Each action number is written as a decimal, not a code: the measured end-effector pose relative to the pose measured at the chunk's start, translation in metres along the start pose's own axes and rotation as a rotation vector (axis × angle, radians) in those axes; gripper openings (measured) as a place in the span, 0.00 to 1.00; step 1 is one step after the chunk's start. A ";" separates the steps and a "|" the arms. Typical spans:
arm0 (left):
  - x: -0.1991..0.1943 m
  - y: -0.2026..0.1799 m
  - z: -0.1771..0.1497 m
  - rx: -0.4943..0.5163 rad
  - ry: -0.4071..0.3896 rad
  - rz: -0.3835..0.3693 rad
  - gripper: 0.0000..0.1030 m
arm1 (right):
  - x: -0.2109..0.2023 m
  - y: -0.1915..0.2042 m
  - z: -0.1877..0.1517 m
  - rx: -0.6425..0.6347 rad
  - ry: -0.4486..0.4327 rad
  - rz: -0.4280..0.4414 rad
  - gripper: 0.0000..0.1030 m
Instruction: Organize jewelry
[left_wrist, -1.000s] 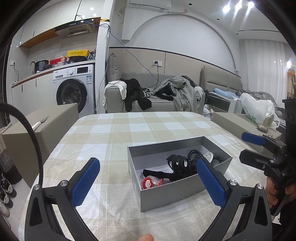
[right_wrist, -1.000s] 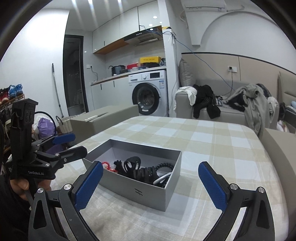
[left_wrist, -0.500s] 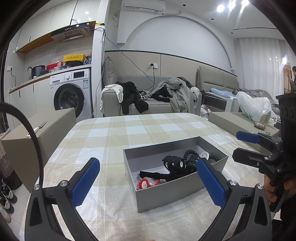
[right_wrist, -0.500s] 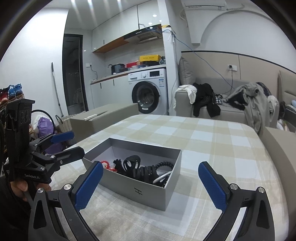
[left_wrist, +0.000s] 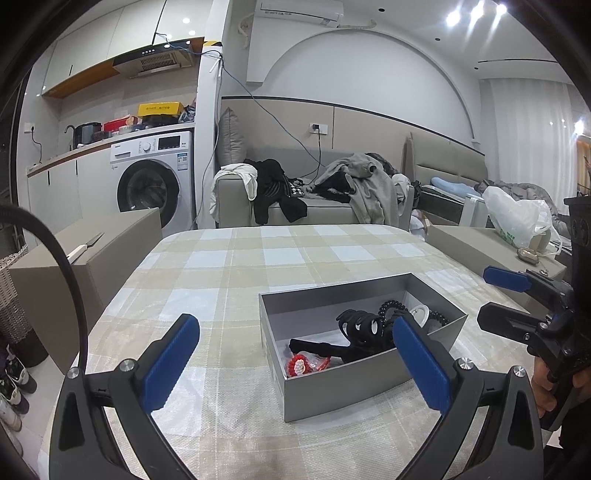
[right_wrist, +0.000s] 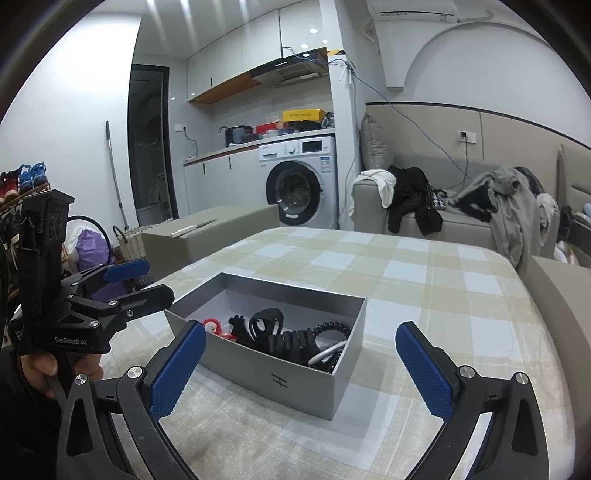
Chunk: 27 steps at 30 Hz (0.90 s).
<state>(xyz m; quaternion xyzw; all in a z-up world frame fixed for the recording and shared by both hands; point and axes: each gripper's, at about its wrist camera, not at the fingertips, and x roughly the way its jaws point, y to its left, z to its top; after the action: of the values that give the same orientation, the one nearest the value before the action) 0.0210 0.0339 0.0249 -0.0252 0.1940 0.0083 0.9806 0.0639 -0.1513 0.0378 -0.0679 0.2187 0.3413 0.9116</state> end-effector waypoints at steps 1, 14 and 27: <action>0.000 0.000 0.000 0.001 -0.001 0.004 0.99 | 0.000 0.000 0.000 0.000 0.000 0.000 1.00; -0.001 0.000 -0.001 -0.003 -0.003 0.016 0.99 | 0.000 0.000 0.001 -0.004 -0.001 0.005 1.00; 0.001 0.002 -0.001 -0.024 -0.011 0.018 0.99 | 0.001 0.001 0.001 -0.002 0.003 0.007 1.00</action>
<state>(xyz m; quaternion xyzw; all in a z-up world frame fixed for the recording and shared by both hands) 0.0213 0.0357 0.0237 -0.0353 0.1889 0.0197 0.9812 0.0643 -0.1498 0.0384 -0.0687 0.2198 0.3448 0.9100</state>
